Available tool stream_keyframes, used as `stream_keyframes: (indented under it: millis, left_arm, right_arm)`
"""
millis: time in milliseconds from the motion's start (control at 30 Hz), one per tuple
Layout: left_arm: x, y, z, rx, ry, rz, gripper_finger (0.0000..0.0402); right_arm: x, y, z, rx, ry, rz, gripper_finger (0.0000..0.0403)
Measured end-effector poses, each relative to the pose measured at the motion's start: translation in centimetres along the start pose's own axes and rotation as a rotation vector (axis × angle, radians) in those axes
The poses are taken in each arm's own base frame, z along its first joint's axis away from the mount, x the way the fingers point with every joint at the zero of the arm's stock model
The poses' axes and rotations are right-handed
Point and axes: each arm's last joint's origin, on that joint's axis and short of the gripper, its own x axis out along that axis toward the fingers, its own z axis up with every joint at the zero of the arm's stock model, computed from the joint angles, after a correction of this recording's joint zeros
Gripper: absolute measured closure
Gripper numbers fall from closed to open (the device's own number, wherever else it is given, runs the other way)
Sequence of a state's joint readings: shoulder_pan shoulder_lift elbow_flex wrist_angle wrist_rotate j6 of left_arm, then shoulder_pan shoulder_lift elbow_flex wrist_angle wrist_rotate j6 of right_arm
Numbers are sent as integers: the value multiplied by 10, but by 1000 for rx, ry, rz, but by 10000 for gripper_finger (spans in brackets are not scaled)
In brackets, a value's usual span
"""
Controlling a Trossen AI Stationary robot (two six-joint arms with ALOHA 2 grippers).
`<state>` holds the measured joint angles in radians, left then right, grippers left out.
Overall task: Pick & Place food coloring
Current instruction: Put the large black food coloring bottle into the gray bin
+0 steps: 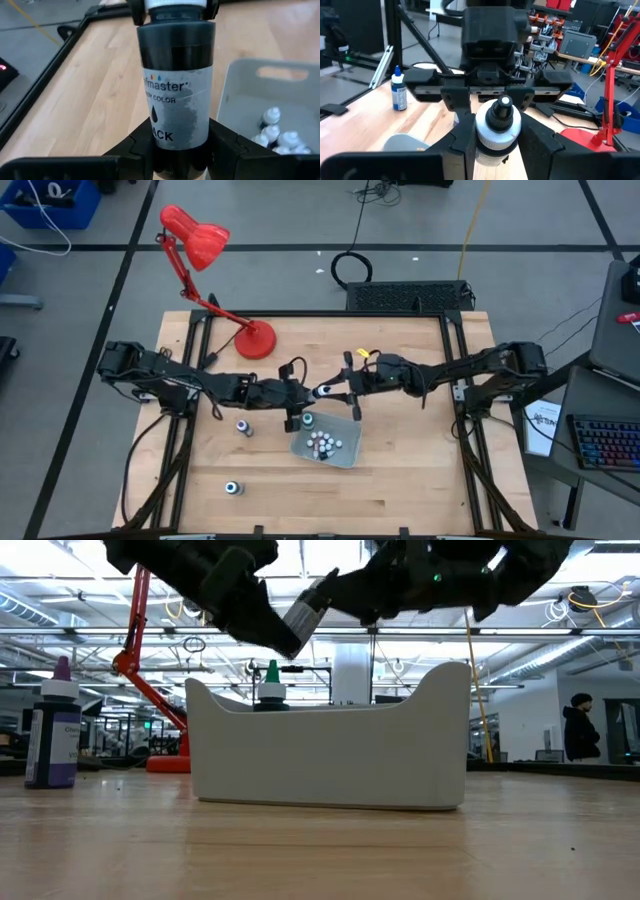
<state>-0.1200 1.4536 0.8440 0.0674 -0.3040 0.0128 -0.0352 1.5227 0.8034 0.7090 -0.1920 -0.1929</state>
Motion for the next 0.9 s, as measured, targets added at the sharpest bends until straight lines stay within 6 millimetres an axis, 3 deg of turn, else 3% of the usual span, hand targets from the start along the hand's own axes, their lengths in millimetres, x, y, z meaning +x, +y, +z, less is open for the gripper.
stream_keyframes:
  millis: [67, 300, 467, 667, 900]
  left_arm:
    - [-2, 0, 4, -12, -26, -14, 246]
    - [-14, -4, 14, -4, -99, -37, 80]
    - [-21, -4, 20, 77, -152, -28, 13]
    - [-23, 1, 23, 87, -171, -9, 19]
    - [-21, 6, 22, 59, -161, 4, 36]
  right_arm:
    - [-7, 4, 8, -15, 25, 9, 298]
    - [-43, 25, 41, -36, 100, 6, 298]
    - [-56, 44, 55, -44, 163, 18, 298]
    - [-49, 69, 67, -43, 212, 106, 298]
    - [-21, 87, 67, -72, 473, 125, 298]
